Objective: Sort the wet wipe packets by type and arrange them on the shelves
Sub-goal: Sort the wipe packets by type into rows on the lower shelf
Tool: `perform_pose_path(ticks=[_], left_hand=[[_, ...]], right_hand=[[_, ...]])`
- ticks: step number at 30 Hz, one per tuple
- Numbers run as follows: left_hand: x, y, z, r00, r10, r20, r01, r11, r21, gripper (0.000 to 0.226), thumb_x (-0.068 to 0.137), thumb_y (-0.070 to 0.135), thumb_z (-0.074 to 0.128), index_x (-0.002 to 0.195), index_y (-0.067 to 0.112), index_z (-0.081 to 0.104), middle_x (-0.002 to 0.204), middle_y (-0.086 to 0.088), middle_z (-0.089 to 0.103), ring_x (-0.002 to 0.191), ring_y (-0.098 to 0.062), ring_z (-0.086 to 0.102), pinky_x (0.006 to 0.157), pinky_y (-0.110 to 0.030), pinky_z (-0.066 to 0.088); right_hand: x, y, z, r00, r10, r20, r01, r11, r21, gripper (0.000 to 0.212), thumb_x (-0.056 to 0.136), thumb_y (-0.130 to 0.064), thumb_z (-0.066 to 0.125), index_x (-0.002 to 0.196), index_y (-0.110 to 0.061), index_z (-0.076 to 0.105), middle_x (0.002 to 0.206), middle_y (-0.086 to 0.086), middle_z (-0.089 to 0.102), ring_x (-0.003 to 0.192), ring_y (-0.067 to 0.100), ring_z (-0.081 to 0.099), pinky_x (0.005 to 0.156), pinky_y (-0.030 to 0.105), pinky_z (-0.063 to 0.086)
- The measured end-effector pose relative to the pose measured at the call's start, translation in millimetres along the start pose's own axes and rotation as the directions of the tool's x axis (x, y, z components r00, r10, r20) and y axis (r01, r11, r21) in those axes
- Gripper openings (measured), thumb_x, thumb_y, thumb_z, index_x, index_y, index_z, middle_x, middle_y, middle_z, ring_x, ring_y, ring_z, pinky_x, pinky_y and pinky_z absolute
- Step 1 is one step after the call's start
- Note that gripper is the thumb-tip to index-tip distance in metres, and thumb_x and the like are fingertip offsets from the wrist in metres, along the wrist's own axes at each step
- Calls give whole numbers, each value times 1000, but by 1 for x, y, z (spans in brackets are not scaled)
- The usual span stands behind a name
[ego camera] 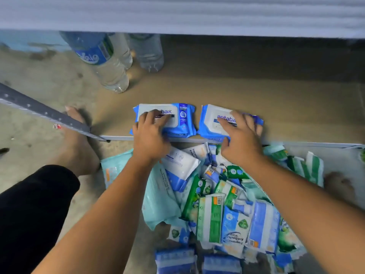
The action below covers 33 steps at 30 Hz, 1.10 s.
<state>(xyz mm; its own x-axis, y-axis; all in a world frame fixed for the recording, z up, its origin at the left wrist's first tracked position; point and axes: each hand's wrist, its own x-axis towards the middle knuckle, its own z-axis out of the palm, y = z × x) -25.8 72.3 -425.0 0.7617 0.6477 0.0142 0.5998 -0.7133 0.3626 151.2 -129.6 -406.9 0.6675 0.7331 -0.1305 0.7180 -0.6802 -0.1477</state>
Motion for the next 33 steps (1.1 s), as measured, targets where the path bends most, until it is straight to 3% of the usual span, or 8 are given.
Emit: perform_pose_path(ticks=[4,10,14,33], left_hand=[[1,-2,20,994,15,-105,-21,998,-55,60,74,37,62,133,29,63,142,-4,53,135,-29,45,103,-46,38],[36,-6,30,989,56,-133,-59,998,-15,55,80,41,64,134,29,62,142,-6,54,132,-28,50,100,-45,41],[66,-7,29,993,51,-104,-49,998,27,56,84,46,59,138,30,59,143,-7,53,128,-30,53,99,-46,42],[111,-14,32,995,62,-84,-60,998,29,61,84,50,57,142,31,55,147,-8,49,135,-28,47,105,-47,38]], right_hand=[[1,-11,17,996,-34,-80,30,998,-47,70,69,-14,65,137,-27,58,147,4,47,133,35,41,98,50,38],[51,-19,13,999,-34,20,35,999,-33,71,77,-10,66,143,-33,52,158,1,37,145,31,30,112,49,29],[86,-23,6,998,-27,53,32,996,-85,65,87,-14,60,146,-38,47,159,-2,34,146,27,28,111,45,29],[133,-29,1,998,-30,54,36,992,-118,63,89,-18,61,147,-38,45,157,-1,35,145,26,30,111,45,33]])
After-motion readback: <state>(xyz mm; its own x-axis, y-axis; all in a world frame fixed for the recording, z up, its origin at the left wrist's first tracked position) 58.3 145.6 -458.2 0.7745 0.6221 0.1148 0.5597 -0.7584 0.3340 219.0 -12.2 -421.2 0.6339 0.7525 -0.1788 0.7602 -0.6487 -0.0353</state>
